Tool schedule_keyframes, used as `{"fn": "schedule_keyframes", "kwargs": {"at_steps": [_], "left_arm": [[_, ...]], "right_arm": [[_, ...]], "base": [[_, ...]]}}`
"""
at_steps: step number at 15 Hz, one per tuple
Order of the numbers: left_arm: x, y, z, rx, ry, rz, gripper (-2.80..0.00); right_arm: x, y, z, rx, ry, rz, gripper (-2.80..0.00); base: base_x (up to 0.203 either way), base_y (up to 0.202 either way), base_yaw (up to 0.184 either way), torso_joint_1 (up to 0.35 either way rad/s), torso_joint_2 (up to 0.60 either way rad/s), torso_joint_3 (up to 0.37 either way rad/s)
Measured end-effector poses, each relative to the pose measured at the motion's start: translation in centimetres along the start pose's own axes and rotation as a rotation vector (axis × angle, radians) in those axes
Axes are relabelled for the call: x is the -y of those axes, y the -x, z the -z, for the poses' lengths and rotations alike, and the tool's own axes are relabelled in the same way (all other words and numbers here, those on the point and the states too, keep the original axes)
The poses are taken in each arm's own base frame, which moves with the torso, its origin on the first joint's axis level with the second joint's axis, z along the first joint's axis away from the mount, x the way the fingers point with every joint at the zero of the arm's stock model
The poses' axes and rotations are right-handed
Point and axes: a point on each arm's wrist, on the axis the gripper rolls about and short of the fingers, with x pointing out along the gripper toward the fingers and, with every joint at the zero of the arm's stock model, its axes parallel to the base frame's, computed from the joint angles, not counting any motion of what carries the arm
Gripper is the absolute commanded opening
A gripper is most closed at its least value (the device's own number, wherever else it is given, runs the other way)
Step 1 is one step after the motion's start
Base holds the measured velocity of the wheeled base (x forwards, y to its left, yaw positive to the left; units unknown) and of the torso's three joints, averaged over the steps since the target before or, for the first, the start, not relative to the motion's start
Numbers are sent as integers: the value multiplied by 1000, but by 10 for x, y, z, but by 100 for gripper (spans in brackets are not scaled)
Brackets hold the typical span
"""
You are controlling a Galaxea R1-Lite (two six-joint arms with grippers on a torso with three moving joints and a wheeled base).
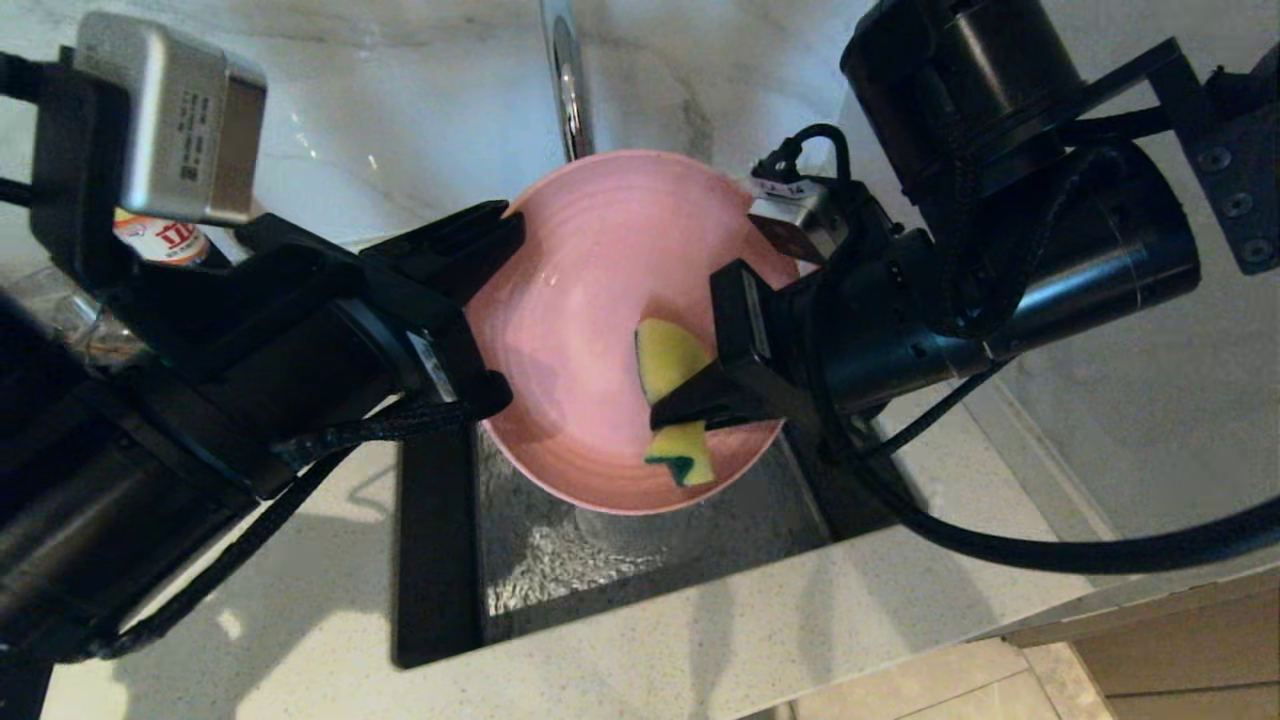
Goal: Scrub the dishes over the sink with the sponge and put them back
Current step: Wipe the plate
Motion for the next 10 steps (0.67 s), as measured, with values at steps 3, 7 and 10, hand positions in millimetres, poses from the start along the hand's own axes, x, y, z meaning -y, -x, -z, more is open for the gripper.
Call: {"fn": "schedule_keyframes", "kwargs": {"at_steps": [3,7,10], "left_arm": [[4,-5,10,-32,-6,11,-280],[9,-7,20,-63,-17,32,-280],[13,-2,28,-93,-26,55,-280]], "right_arm": [[-6,-12,7,-33,15,-13,-280],[-12,-25,9,-36,31,-38,-280],[-14,-22,7,-7,40,-56,-280]], "base": [[0,0,0,0,0,0],[0,0,0,0,0,0],[0,0,0,0,0,0]]}}
